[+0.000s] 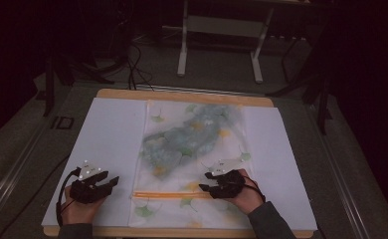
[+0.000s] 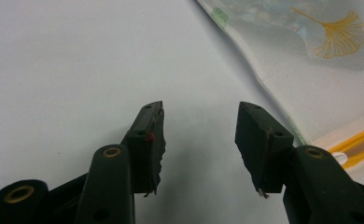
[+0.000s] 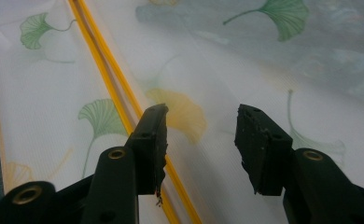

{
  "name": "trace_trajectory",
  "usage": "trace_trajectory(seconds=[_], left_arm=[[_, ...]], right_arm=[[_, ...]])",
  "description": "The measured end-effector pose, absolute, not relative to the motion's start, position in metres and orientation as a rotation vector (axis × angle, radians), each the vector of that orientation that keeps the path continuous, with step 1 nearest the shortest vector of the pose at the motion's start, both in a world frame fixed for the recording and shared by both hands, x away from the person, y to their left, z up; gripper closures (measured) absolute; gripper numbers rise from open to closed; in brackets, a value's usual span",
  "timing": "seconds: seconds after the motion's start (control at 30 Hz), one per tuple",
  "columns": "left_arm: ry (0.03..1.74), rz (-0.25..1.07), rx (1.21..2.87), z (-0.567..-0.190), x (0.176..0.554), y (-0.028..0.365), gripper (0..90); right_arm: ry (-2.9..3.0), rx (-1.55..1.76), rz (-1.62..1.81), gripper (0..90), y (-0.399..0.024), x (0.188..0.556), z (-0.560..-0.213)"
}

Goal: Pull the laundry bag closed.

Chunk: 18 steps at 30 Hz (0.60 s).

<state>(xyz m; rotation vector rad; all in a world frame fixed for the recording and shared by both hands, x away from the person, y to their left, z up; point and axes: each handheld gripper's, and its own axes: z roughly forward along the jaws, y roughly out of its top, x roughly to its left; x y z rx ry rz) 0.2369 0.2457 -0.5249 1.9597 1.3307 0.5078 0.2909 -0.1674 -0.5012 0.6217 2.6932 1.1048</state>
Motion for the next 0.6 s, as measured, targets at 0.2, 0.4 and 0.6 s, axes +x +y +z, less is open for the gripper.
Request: trace_trajectory(seconds=[0.2, 0.4, 0.6], left_arm=[[1.330, 0.508, 1.960, -0.525, 0.237, 0.245, 52.2], [1.329, 0.505, 1.961, -0.525, 0.237, 0.246, 52.5], [1.328, 0.504, 1.964, -0.525, 0.237, 0.245, 52.7]], right_arm=[[2.714, 0.590, 1.099, 53.4, -0.156, 0.292, -0.501], [2.730, 0.567, 1.094, 53.5, -0.146, 0.293, -0.501], [2.746, 0.538, 1.097, 54.2, -0.135, 0.293, -0.502]])
